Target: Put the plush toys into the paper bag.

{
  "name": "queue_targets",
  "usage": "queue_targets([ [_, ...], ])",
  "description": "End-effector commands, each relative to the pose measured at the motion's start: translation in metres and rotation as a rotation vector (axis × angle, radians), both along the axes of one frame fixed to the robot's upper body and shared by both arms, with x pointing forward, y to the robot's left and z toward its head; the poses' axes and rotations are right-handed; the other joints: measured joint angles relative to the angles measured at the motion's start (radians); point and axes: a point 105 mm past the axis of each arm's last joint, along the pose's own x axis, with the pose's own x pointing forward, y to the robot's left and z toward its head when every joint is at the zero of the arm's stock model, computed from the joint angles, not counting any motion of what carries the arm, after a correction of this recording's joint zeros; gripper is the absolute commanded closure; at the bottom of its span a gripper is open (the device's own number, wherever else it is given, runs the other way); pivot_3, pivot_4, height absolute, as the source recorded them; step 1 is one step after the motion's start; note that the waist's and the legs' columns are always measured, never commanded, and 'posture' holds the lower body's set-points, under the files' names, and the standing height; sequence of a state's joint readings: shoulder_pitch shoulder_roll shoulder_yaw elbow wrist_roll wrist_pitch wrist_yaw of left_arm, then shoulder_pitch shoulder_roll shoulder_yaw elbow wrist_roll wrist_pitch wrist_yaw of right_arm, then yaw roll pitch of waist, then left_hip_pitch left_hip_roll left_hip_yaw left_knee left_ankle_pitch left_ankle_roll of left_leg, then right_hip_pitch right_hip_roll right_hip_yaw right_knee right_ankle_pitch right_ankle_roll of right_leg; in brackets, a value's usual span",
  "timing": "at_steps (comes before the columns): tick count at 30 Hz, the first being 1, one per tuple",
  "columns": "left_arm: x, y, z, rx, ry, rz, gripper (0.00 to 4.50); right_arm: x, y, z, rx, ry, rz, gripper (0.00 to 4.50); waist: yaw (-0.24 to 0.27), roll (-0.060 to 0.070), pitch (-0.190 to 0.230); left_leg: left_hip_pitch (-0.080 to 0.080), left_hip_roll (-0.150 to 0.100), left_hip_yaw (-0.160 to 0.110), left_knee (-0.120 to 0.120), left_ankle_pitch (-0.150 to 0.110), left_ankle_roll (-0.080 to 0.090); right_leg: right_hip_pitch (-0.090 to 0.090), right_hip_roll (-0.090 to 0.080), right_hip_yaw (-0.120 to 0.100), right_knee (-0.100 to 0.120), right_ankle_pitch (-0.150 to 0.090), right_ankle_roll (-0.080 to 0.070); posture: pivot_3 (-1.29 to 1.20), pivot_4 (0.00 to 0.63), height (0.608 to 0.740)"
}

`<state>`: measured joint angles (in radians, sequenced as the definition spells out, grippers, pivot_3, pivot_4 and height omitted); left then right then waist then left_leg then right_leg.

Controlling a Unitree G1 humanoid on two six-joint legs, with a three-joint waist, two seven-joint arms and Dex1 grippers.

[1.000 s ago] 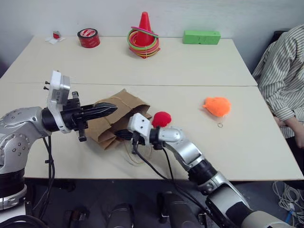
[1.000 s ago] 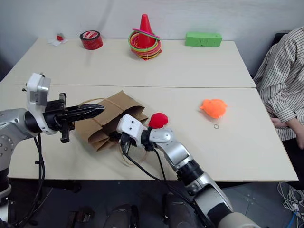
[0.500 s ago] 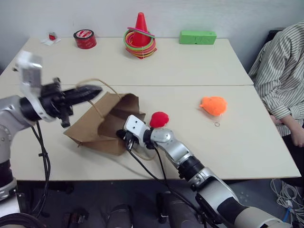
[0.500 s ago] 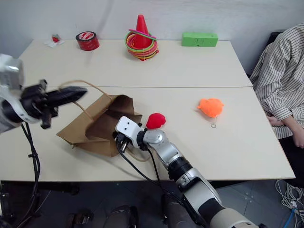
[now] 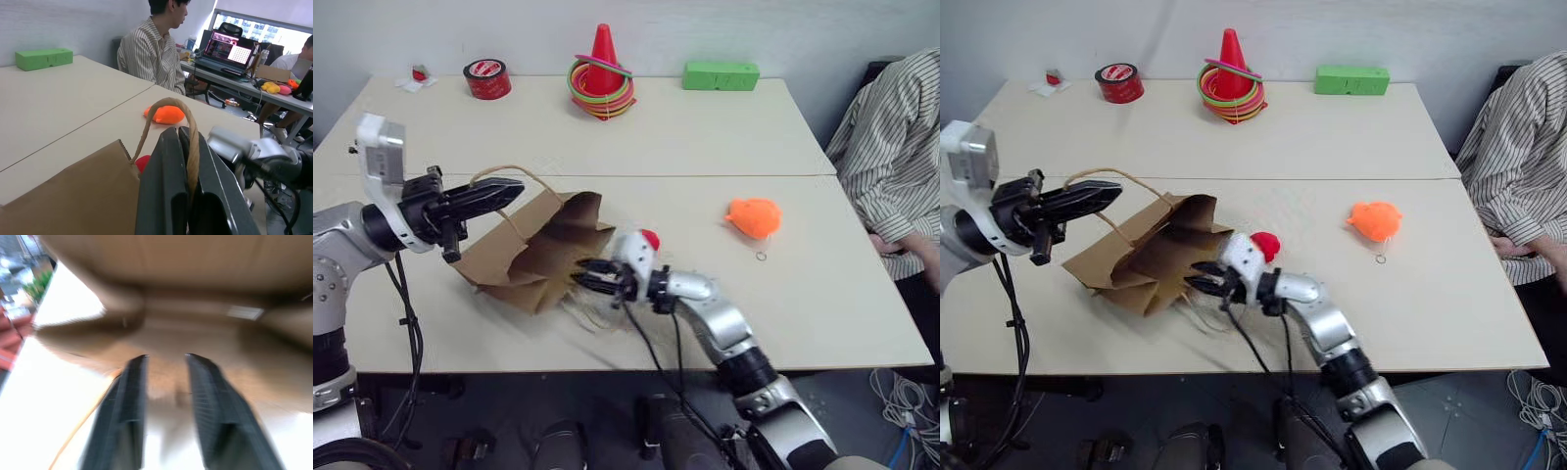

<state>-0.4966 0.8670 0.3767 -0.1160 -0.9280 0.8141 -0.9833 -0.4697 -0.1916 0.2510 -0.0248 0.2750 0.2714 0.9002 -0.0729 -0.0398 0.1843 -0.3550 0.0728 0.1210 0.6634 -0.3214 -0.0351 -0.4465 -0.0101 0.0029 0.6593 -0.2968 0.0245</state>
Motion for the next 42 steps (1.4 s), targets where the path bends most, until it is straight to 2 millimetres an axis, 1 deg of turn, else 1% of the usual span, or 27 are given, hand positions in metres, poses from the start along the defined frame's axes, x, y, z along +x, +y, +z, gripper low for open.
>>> queue_targets([
  [1, -0.005, -0.008, 0.005, 0.020, -0.052, -0.040, 4.50, -0.012, -0.055, 0.032, 0.149, -0.038, -0.086, 1.89, 0.006, 0.000, 0.000, 0.000, 0.000, 0.000, 0.000, 0.000, 0.000, 0.000, 0.000, 0.000, 0.000, 0.000, 0.000, 0.00, 0.150, 0.740],
  [2, -0.004, -0.011, 0.004, 0.025, -0.052, -0.048, 4.50, -0.016, -0.078, 0.039, 0.192, -0.058, -0.137, 1.54, 0.014, 0.001, 0.000, 0.000, 0.000, 0.000, 0.000, 0.000, 0.000, 0.000, 0.000, 0.000, -0.001, 0.000, 0.000, 0.00, 0.150, 0.740],
  [3, -0.004, -0.013, 0.002, 0.032, -0.051, -0.059, 4.50, -0.020, -0.105, 0.035, 0.175, -0.076, -0.219, 1.13, 0.017, 0.001, 0.001, 0.000, 0.000, 0.000, -0.001, 0.000, 0.000, 0.000, 0.000, 0.000, -0.001, 0.000, 0.000, 0.00, 0.150, 0.740],
  [4, -0.004, -0.015, 0.000, 0.037, -0.052, -0.065, 4.50, -0.025, -0.130, 0.023, 0.107, -0.125, -0.310, 0.85, 0.024, 0.001, 0.001, 0.000, 0.000, 0.000, -0.001, 0.000, 0.000, 0.000, 0.000, 0.000, -0.001, 0.000, 0.000, 0.00, 0.150, 0.740],
  [5, -0.004, -0.016, -0.002, 0.045, -0.055, -0.069, 4.50, -0.029, -0.149, 0.011, 0.053, -0.122, -0.382, 0.49, 0.029, 0.001, 0.001, 0.000, -0.001, 0.000, -0.001, -0.001, 0.001, 0.000, 0.000, 0.000, -0.002, -0.001, 0.001, 0.00, 0.150, 0.740],
  [6, -0.004, -0.017, -0.003, 0.046, -0.057, -0.070, 4.50, -0.033, -0.172, -0.001, 0.011, -0.133, -0.483, 0.19, 0.035, 0.001, 0.001, 0.000, -0.002, 0.000, -0.001, -0.001, 0.001, 0.001, 0.000, 0.001, -0.003, -0.001, 0.002, 0.00, 0.150, 0.740],
  [7, -0.003, -0.017, -0.004, 0.046, -0.058, -0.070, 4.50, -0.038, -0.191, -0.011, -0.009, -0.123, -0.572, 0.01, 0.039, 0.001, 0.000, 0.000, -0.003, 0.000, -0.001, -0.002, 0.002, 0.001, 0.001, 0.001, -0.004, -0.001, 0.002, 0.00, 0.150, 0.740],
  [9, -0.003, -0.018, -0.005, 0.042, -0.061, -0.067, 4.50, -0.047, -0.224, -0.027, -0.037, -0.108, -0.745, 0.01, 0.041, 0.001, 0.000, 0.001, -0.005, 0.001, -0.001, -0.002, 0.002, 0.002, 0.001, 0.002, -0.004, -0.001, 0.002, 0.00, 0.150, 0.740],
  [10, -0.002, -0.019, -0.007, 0.042, -0.061, -0.067, 4.50, -0.052, -0.234, -0.034, -0.056, -0.100, -0.796, 0.01, 0.037, 0.001, 0.001, 0.001, -0.005, 0.001, -0.001, -0.002, 0.002, 0.002, 0.001, 0.003, -0.003, -0.001, 0.002, 0.00, 0.150, 0.740],
  [12, -0.002, -0.019, -0.008, 0.042, -0.060, -0.067, 4.50, -0.057, -0.241, -0.039, -0.082, -0.102, -0.840, 0.01, 0.026, 0.001, 0.001, 0.003, -0.004, 0.003, -0.001, -0.002, 0.002, 0.002, 0.001, 0.005, -0.001, -0.001, 0.003, 0.00, 0.150, 0.740],
  [14, -0.002, -0.020, -0.009, 0.047, -0.058, -0.068, 4.50, -0.054, -0.244, -0.036, -0.093, -0.132, -0.888, 0.01, 0.013, 0.001, 0.001, 0.003, -0.004, 0.003, -0.001, -0.001, 0.002, 0.002, 0.000, 0.005, 0.000, -0.001, 0.003, 0.00, 0.150, 0.740],
  [16, -0.001, -0.020, -0.009, 0.046, -0.058, -0.067, 4.50, -0.044, -0.247, -0.032, -0.103, -0.149, -0.929, 0.01, 0.009, 0.001, 0.001, 0.004, -0.004, 0.003, -0.001, 0.000, 0.001, 0.002, 0.001, 0.005, 0.001, -0.001, 0.003, 0.00, 0.150, 0.740],
  [17, 0.000, -0.021, -0.009, 0.047, -0.058, -0.067, 4.50, -0.034, -0.246, -0.026, -0.109, -0.165, -0.927, 0.01, 0.008, 0.002, 0.001, 0.004, -0.004, 0.002, -0.001, 0.000, 0.000, 0.002, 0.001, 0.005, 0.002, -0.001, 0.003, 0.00, 0.150, 0.740],
  [20, 0.001, -0.024, -0.010, 0.049, -0.059, -0.067, 4.50, 0.010, -0.243, -0.006, -0.158, -0.179, -0.936, 0.01, -0.001, 0.002, 0.001, 0.004, -0.004, 0.002, -0.001, 0.001, 0.000, 0.002, 0.000, 0.006, 0.002, 0.000, 0.003, 0.00, 0.150, 0.740],
  [23, 0.001, -0.029, -0.011, 0.058, -0.056, -0.076, 4.50, 0.050, -0.238, 0.002, -0.235, -0.123, -0.910, 0.01, -0.002, 0.004, 0.002, 0.004, -0.005, 0.002, -0.001, 0.001, 0.001, 0.002, 0.000, 0.005, 0.003, 0.000, 0.004, 0.00, 0.150, 0.740],
  [25, 0.001, -0.031, -0.012, 0.058, -0.055, -0.079, 4.50, 0.076, -0.239, 0.001, -0.291, -0.081, -0.922, 0.01, -0.002, 0.004, 0.002, 0.003, -0.005, 0.001, -0.001, 0.002, 0.000, 0.001, 0.001, 0.004, 0.002, -0.001, 0.002, 0.00, 0.150, 0.740],
  [27, 0.001, -0.033, -0.015, 0.065, -0.055, -0.081, 4.50, 0.101, -0.243, -0.002, -0.349, -0.036, -0.963, 0.42, -0.002, 0.004, 0.002, 0.002, -0.004, 0.001, -0.002, 0.002, -0.001, 0.001, 0.002, 0.004, 0.001, -0.001, 0.002, 0.00, 0.150, 0.740],
  [29, 0.000, -0.034, -0.017, 0.079, -0.058, -0.080, 4.50, 0.114, -0.247, -0.014, -0.425, 0.051, -0.986, 0.98, -0.002, 0.005, 0.003, 0.001, -0.004, 0.001, -0.002, 0.001, 0.000, 0.000, 0.001, 0.004, 0.000, -0.001, 0.002, 0.00, 0.150, 0.740],
  [31, -0.001, -0.035, -0.016, 0.081, -0.062, -0.076, 4.50, 0.120, -0.253, -0.021, -0.493, 0.095, -1.010, 1.69, -0.004, 0.005, 0.003, 0.000, -0.004, 0.001, -0.002, 0.001, 0.001, -0.001, 0.000, 0.004, -0.001, -0.002, 0.002, 0.00, 0.150, 0.740],
  [32, -0.002, -0.035, -0.015, 0.080, -0.068, -0.071, 4.50, 0.123, -0.256, -0.019, -0.504, 0.110, -1.021, 2.00, -0.006, 0.004, 0.003, 0.000, -0.003, 0.001, -0.001, 0.001, 0.001, -0.001, 0.000, 0.005, -0.001, -0.001, 0.003, 0.00, 0.150, 0.740],
  [36, -0.006, -0.032, -0.011, 0.081, -0.081, -0.056, 4.50, 0.127, -0.257, -0.005, -0.511, 0.103, -0.988, 3.30, -0.006, 0.003, 0.002, 0.001, -0.004, 0.001, 0.001, 0.001, 0.003, 0.002, -0.002, 0.005, -0.001, 0.000, 0.005, 0.00, 0.150, 0.740],
  [37, -0.007, -0.031, -0.009, 0.076, -0.083, -0.053, 4.50, 0.126, -0.252, 0.002, -0.490, 0.081, -0.934, 3.63, -0.004, 0.003, 0.002, 0.001, -0.005, 0.001, 0.001, 0.001, 0.003, 0.002, -0.002, 0.005, -0.001, 0.000, 0.005, 0.00, 0.150, 0.740],
  [38, -0.008, -0.031, -0.007, 0.066, -0.085, -0.054, 4.50, 0.123, -0.240, 0.012, -0.449, 0.046, -0.849, 3.89, -0.001, 0.004, 0.002, 0.001, -0.005, 0.001, 0.001, 0.001, 0.003, 0.002, -0.002, 0.005, -0.001, 0.000, 0.006, 0.00, 0.150, 0.740],
  [39, -0.009, -0.030, -0.005, 0.058, -0.086, -0.057, 4.50, 0.113, -0.218, 0.024, -0.383, 0.022, -0.694, 4.11, 0.000, 0.004, 0.002, 0.001, -0.005, 0.001, 0.001, 0.001, 0.003, 0.002, -0.002, 0.005, -0.001, 0.000, 0.006, 0.00, 0.150, 0.740],
  [40, -0.010, -0.029, -0.003, 0.052, -0.087, -0.060, 4.50, 0.100, -0.195, 0.035, -0.327, -0.001, -0.532, 4.25, 0.000, 0.004, 0.002, 0.001, -0.005, 0.001, 0.001, 0.001, 0.003, 0.002, -0.002, 0.005, -0.001, 0.000, 0.006, 0.00, 0.150, 0.740],
  [41, -0.010, -0.029, -0.001, 0.043, -0.087, -0.064, 4.50, 0.081, -0.170, 0.044, -0.287, -0.012, -0.366, 4.30, 0.003, 0.004, 0.003, 0.000, -0.004, 0.001, 0.000, 0.001, 0.003, 0.002, -0.001, 0.005, -0.001, 0.000, 0.006, 0.00, 0.150, 0.740],
  [42, -0.011, -0.029, 0.001, 0.035, -0.087, -0.068, 4.50, 0.063, -0.152, 0.049, -0.267, -0.008, -0.243, 4.31, 0.001, 0.006, 0.004, 0.000, -0.003, 0.000, 0.000, 0.001, 0.003, 0.002, 0.000, 0.004, -0.002, 0.000, 0.006, 0.00, 0.150, 0.740],
])
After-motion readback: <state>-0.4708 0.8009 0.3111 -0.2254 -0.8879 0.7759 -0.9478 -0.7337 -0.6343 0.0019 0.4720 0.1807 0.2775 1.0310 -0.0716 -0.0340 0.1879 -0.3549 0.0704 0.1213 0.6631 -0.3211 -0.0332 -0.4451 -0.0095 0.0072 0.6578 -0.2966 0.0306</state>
